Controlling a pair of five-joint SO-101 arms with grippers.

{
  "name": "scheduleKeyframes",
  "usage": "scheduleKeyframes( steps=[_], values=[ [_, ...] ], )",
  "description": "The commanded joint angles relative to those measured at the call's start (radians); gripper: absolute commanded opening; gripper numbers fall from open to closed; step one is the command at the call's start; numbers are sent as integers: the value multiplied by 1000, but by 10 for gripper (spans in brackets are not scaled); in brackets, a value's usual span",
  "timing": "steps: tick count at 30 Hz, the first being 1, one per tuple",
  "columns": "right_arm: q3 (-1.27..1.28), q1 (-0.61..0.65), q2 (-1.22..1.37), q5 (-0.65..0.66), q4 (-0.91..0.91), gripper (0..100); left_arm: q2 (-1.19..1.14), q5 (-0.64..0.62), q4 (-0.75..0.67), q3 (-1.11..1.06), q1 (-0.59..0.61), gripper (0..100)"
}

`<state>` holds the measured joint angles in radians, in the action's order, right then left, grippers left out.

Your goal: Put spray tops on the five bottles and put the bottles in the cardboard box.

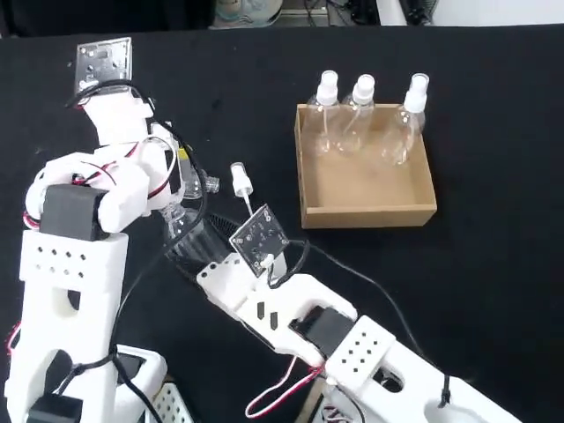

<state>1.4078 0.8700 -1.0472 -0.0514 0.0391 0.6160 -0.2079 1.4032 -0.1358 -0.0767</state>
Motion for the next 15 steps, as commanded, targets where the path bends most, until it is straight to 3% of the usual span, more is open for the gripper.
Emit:
scheduleKeyframes(
  steps=[1,7,15],
  values=[
    [-16,-15,-59,-8,-9,11,17,3,38,61,-65,30],
    [-10,-15,-67,-8,-8,11,8,11,129,104,-170,30],
    [-13,-17,-67,-8,-8,11,17,11,160,114,-73,35]
  ],
)
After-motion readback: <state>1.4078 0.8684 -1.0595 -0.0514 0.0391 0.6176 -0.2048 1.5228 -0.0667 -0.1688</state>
